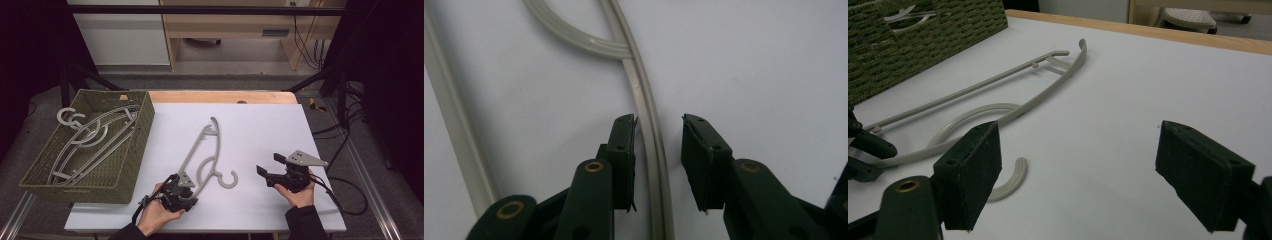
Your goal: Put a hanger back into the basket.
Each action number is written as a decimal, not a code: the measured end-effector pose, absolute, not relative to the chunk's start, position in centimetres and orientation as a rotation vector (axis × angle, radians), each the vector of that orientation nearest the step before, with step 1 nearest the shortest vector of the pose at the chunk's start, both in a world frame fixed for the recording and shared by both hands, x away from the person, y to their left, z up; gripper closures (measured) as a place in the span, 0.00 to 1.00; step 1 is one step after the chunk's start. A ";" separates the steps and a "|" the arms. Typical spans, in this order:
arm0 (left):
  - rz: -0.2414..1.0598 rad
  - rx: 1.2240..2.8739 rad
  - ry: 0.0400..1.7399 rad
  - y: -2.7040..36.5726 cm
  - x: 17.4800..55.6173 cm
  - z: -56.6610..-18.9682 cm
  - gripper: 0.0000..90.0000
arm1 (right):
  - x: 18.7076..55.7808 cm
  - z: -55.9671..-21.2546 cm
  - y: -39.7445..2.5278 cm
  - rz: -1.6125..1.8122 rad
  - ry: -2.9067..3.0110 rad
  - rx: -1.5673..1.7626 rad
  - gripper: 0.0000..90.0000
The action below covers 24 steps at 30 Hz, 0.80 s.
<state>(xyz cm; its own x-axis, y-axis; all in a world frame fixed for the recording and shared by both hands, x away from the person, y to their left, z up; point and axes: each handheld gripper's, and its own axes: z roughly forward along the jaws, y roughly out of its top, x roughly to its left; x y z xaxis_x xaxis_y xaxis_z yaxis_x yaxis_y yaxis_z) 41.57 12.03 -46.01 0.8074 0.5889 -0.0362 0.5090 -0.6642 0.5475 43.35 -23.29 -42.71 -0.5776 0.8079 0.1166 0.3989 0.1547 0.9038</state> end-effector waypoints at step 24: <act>0.237 2.474 0.933 10.8 41.6 -45.8 0.88 | 43.2 -42.3 -24.2 1.410 2.002 1.184 0.05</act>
